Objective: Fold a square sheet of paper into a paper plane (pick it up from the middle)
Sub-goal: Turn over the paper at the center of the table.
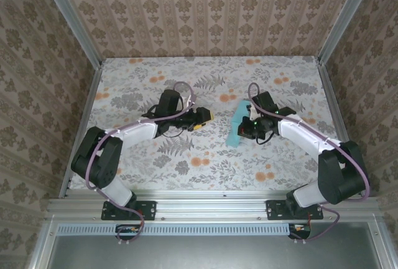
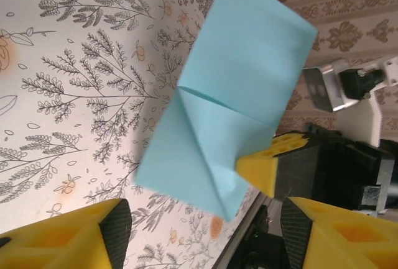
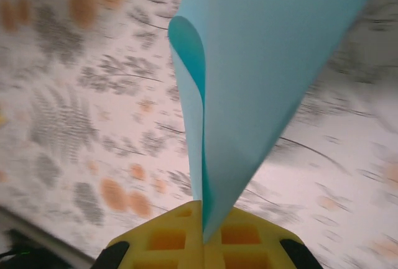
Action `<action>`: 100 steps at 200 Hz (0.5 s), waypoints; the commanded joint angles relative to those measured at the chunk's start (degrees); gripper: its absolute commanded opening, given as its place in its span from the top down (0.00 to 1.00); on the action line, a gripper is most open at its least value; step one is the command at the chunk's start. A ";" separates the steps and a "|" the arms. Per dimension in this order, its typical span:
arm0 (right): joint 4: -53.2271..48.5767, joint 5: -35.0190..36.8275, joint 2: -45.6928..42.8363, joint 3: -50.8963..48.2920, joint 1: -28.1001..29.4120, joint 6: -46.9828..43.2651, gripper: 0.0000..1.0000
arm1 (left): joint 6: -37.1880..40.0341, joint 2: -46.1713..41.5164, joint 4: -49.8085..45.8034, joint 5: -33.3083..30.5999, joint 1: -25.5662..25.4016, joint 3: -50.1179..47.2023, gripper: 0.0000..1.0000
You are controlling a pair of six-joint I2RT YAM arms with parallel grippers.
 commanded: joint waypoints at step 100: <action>-45.83 41.67 20.72 26.41 14.31 -2.84 0.91 | 10.73 -9.80 -11.52 2.31 4.65 -6.70 0.21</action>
